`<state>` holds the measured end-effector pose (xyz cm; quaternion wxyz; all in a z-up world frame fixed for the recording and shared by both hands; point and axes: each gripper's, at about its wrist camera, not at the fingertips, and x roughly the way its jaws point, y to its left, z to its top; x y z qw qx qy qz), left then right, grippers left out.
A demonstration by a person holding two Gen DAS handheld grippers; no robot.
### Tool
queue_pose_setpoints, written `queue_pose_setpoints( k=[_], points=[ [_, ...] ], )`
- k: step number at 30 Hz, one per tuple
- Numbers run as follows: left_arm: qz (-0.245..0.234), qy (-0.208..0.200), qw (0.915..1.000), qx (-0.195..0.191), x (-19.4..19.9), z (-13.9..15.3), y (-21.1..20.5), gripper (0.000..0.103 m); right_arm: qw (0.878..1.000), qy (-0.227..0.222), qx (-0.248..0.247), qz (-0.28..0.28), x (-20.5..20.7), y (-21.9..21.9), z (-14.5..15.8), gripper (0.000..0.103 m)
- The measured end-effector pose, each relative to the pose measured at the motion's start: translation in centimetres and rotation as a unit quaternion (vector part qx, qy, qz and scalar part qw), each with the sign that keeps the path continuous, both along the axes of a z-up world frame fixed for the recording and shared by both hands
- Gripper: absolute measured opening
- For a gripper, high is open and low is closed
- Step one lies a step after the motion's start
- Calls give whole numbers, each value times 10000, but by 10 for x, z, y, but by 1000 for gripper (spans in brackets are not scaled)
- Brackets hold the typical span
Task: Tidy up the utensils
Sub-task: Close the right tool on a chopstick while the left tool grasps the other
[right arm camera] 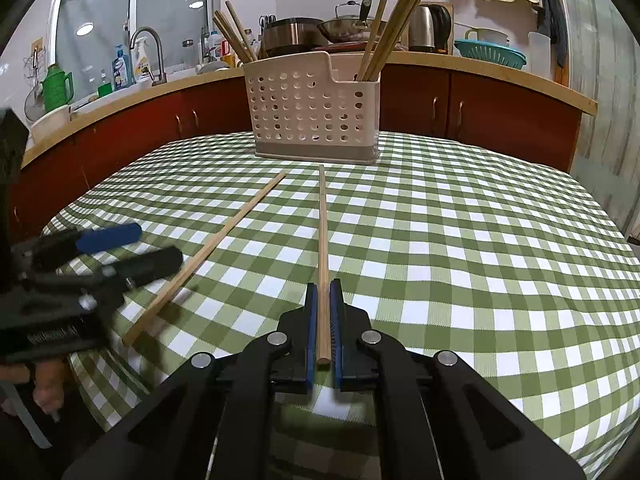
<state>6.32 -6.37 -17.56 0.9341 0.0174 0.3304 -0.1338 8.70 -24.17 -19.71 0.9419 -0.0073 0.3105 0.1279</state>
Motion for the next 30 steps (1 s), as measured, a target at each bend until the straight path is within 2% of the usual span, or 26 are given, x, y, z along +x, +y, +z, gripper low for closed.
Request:
queue_pose_setpoints(
  k=[3,7,11,14,17,30],
  points=[
    [-10,211,9998,18,4,-10,0,56,10000,-9,15,-8,1,0,1,7],
    [-7,183,9998,4,7,-12,3,45,10000,-28,42,-31,2,-1,2,7],
    [-31,164,9999,-6,9,-13,7,23,10000,-58,61,-43,3,-2,3,7],
    [-37,184,9998,-68,12,-13,12,9,9999,-100,75,-47,3,-2,5,7],
    [-56,152,9998,-106,12,-12,15,6,9998,-177,92,-52,2,-2,8,7],
    [-125,-552,9984,26,4,16,18,6,9979,-621,174,-113,-7,-8,34,7]
  ],
)
